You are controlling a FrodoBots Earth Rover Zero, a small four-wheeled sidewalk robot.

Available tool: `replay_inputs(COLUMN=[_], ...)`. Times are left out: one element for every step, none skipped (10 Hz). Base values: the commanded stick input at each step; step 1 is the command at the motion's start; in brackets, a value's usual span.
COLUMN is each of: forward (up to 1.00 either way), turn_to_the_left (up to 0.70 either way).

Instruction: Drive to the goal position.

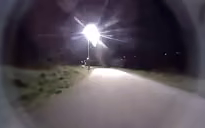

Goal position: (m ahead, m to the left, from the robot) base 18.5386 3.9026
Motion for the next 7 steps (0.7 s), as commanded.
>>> replay_inputs(forward=[0.70, 0.70, 0.70, 0.70, 0.70, 0.70, 0.70], turn_to_the_left=[0.00, 0.00, 0.00, 0.00, 0.00, 0.00, 0.00])
